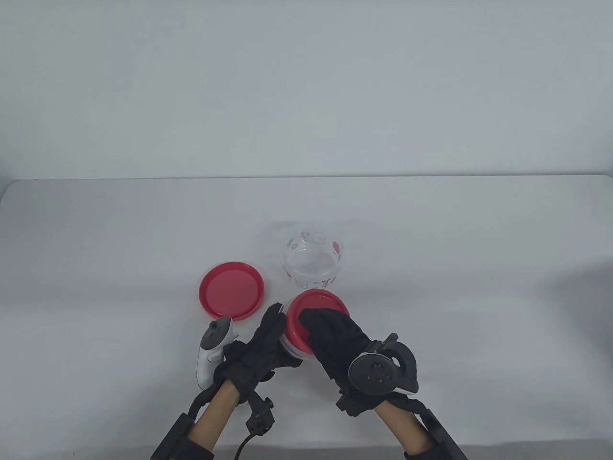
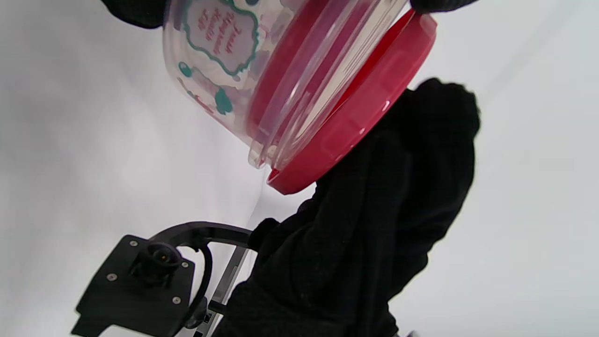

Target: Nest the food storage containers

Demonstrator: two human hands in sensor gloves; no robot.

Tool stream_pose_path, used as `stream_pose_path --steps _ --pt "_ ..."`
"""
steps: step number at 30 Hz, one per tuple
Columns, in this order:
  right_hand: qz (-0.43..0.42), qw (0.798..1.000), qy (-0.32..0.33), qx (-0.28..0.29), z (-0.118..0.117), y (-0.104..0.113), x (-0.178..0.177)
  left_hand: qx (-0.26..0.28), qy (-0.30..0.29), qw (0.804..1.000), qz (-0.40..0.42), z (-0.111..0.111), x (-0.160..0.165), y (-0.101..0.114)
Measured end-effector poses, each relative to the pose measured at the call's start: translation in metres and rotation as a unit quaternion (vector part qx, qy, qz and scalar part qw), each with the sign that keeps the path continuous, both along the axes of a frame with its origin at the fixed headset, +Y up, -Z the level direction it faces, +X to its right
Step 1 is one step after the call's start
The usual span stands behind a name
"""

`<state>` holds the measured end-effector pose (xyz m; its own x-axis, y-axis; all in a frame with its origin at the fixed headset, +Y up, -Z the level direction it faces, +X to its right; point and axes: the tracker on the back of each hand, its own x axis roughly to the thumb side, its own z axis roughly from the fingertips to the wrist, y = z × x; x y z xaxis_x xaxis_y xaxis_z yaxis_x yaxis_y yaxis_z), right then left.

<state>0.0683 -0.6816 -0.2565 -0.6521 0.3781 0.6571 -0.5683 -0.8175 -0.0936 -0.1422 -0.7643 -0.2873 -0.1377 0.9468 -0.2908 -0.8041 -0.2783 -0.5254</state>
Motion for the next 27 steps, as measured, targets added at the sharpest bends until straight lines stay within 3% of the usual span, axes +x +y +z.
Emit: stream_pose_path --steps 4,10,17,20,22,27 --pt "0.047 0.999 -0.01 -0.008 0.003 0.001 -0.005 0.001 -0.005 1.0 0.002 -0.001 0.0 -0.001" --pt "-0.011 0.992 -0.023 -0.127 -0.004 -0.009 0.005 0.014 -0.015 1.0 0.019 0.0 0.004 0.002" --pt "-0.053 0.984 -0.024 -0.166 -0.015 -0.02 0.015 -0.007 -0.001 0.999 0.034 0.0 0.003 -0.002" --pt "-0.141 0.968 -0.026 -0.207 -0.019 -0.024 0.024 0.008 0.003 0.999 0.042 0.0 0.004 0.002" --pt "-0.223 0.943 -0.021 -0.248 -0.023 -0.029 0.03 0.007 0.017 0.998 0.059 0.0 0.004 0.004" --pt "-0.323 0.894 0.019 -0.309 -0.019 -0.036 0.023 0.026 0.029 0.997 0.072 0.004 0.007 0.011"
